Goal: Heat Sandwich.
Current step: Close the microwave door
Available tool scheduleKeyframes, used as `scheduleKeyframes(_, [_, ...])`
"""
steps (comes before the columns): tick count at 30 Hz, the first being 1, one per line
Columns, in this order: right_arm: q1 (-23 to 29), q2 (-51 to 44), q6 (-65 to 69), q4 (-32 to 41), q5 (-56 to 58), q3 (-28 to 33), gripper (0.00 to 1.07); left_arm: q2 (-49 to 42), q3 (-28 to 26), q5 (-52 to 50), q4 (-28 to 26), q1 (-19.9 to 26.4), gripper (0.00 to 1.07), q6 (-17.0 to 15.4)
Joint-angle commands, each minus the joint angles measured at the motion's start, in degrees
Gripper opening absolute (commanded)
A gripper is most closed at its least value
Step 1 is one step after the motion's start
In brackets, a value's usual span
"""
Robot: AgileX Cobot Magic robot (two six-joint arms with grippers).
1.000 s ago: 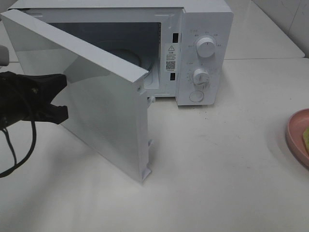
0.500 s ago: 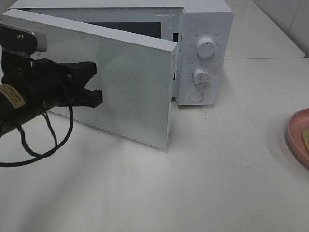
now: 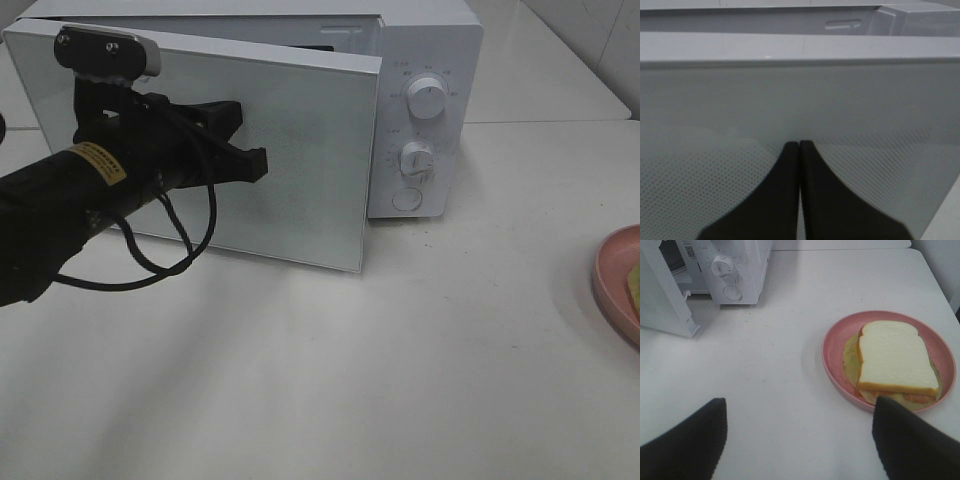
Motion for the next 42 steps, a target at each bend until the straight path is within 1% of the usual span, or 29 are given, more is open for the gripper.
scheduleKeyframes(1, [-0.4,-1.5,-0.3,0.1,-0.3,0.0,0.76,0.8,-2.1,0.7,-1.0,-0.6,0.00,0.3])
scheduleKeyframes(5, [-0.4,-1.5,-0.3,0.1,-0.3,0.0,0.76,2.9,-4.9,0.9,-1.7,-1.3,0.00,0.3])
scheduleKeyframes(6, [-0.4,-1.5,-0.3,0.1,-0.3,0.0,0.76,2.9,-4.9,0.9,-1.7,-1.3,0.00,0.3])
scheduleKeyframes(10, [-0.4,-1.5,-0.3,0.1,-0.3,0.0,0.76,5.4,-8.8,1.1,-3.3,-1.7,0.00,0.3])
scheduleKeyframes(13, [-0.4,-1.5,-0.3,0.1,-0.3,0.0,0.76,6.1,-9.9,1.4,-3.5,-1.7,0.00,0.3])
scheduleKeyframes(14, [-0.4,-1.5,-0.3,0.1,-0.3,0.0,0.76,6.6,-11.1,1.9,-3.7,-1.7,0.00,0.3])
scheduleKeyframes(19, [-0.4,-1.5,-0.3,0.1,-0.3,0.0,0.76,7.7,-12.6,2.3,-3.8,-1.7,0.00,0.3])
scheduleKeyframes(27, [-0.4,-1.5,-0.3,0.1,-0.3,0.0,0.76,11.0,-17.8,4.1,-5.7,-1.5,0.00,0.7])
scheduleKeyframes(29, [-0.4,-1.5,-0.3,0.1,-0.3,0.0,0.76,11.3,-18.3,4.3,-5.7,-1.5,0.00,0.7])
scheduleKeyframes(32, [-0.4,-1.5,-0.3,0.1,-0.3,0.0,0.76,12.5,-21.3,5.9,-5.7,-1.4,0.00,1.0])
scheduleKeyframes(37, [-0.4,-1.5,-0.3,0.1,-0.3,0.0,0.76,13.9,-23.3,7.2,-5.7,-1.4,0.00,1.8])
scheduleKeyframes(42, [-0.4,-1.5,-0.3,0.1,-0.3,0.0,0.76,14.0,-23.3,7.4,-6.0,-1.4,0.00,2.2])
